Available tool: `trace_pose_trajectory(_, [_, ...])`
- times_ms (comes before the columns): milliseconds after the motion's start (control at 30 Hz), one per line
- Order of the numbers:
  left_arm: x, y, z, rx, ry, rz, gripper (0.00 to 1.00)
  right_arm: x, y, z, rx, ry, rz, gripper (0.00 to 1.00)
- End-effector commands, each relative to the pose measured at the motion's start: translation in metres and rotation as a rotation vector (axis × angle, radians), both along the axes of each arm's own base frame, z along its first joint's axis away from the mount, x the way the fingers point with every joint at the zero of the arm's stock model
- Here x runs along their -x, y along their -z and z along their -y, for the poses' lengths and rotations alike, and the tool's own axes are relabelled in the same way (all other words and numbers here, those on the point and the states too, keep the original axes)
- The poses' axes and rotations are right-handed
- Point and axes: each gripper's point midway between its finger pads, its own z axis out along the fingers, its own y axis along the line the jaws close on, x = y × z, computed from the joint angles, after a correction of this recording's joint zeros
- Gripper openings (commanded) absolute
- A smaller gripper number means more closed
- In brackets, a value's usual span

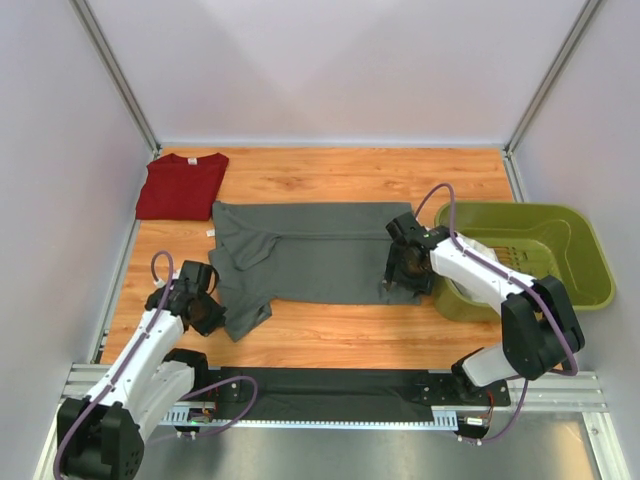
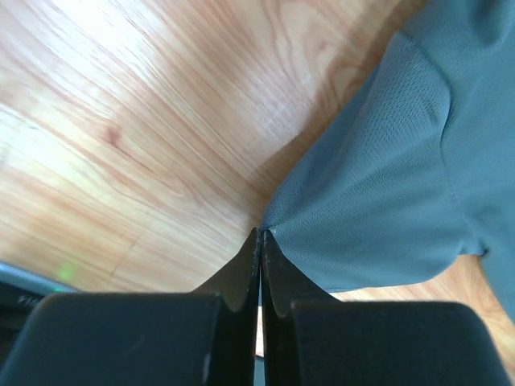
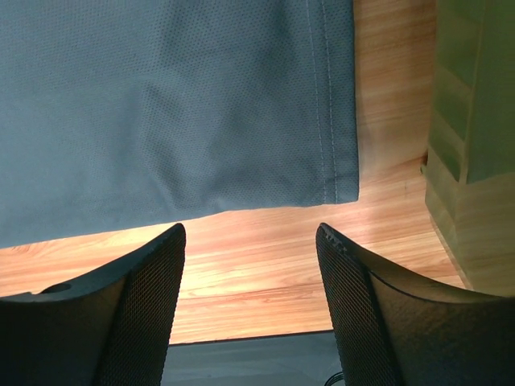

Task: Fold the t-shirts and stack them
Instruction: Fold the tshirt

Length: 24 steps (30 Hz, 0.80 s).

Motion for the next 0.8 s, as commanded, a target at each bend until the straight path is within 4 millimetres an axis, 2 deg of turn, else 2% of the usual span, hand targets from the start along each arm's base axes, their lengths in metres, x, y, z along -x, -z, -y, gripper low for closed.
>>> trace_pose_trajectory(0, [0.0, -0.016, -0.015, -0.075, -0.045, -0.002, 0.0, 0.001, 0.005, 0.009, 0.057, 0.022, 0.011, 0.68])
trace_pose_trajectory(267, [0.009, -0.019, -0.022, -0.115, -0.059, -0.043, 0.0, 0.011, 0.014, 0.016, 0.074, 0.035, -0.006, 0.66])
trace_pose_trajectory(467, [0.02, -0.02, -0.016, -0.069, -0.111, -0.081, 0.0, 0.011, 0.012, 0.016, 0.075, 0.046, -0.008, 0.65])
trace_pose_trajectory(700, [0.024, -0.014, -0.008, -0.014, -0.111, -0.073, 0.0, 0.03, 0.007, 0.027, 0.096, 0.063, -0.039, 0.62])
trace_pose_trajectory(767, [0.021, -0.015, -0.008, -0.016, -0.109, -0.063, 0.0, 0.037, 0.014, 0.03, 0.099, 0.043, -0.041, 0.6])
